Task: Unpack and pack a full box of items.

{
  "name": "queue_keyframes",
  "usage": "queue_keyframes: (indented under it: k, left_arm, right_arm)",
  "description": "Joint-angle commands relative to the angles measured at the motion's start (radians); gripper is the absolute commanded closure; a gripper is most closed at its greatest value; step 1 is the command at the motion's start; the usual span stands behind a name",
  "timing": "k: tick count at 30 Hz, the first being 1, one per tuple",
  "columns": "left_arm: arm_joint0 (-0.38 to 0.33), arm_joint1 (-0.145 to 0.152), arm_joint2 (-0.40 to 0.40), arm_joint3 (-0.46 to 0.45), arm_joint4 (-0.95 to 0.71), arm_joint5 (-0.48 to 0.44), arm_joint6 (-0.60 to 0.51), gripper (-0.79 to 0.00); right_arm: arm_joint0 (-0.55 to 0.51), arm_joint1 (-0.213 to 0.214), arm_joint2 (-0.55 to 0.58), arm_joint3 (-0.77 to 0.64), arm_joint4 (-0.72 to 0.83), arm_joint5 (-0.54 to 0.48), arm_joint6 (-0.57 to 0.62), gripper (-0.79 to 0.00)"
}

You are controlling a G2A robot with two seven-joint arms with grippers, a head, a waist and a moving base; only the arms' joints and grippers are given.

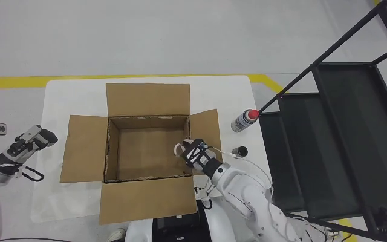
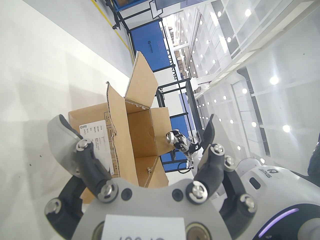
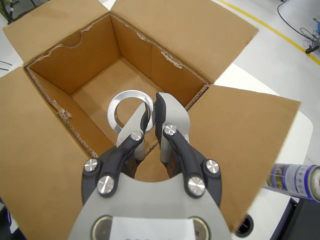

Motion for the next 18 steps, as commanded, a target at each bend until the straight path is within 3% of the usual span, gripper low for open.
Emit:
queue_keyframes:
  k: [1, 6, 7, 10, 18]
  left_arm:
    - [0.000, 0.000, 0.000, 0.000, 0.000, 0.000, 0.000, -0.785]
    - [0.000, 0.000, 0.000, 0.000, 0.000, 0.000, 0.000, -0.785]
    - [0.000, 0.000, 0.000, 0.000, 0.000, 0.000, 0.000, -0.785]
    - [0.000, 0.000, 0.000, 0.000, 0.000, 0.000, 0.000, -0.785]
    - [0.000, 0.000, 0.000, 0.000, 0.000, 0.000, 0.000, -0.785]
  right_arm:
    - [0.064, -0.010, -0.050, 0.045, 0.002, 0.041, 0.038, 0.000]
    - [0.147, -0.028, -0.132, 0.097, -0.022, 0.104, 0.094, 0.000]
    - [0.161, -0.031, -0.147, 0.111, -0.029, 0.113, 0.104, -0.037]
    - [0.177, -0.035, -0.165, 0.136, -0.034, 0.122, 0.114, -0.785]
    - [0.106, -0.013, -0.080, 0.108, 0.048, 0.006, 0.064, -0.785]
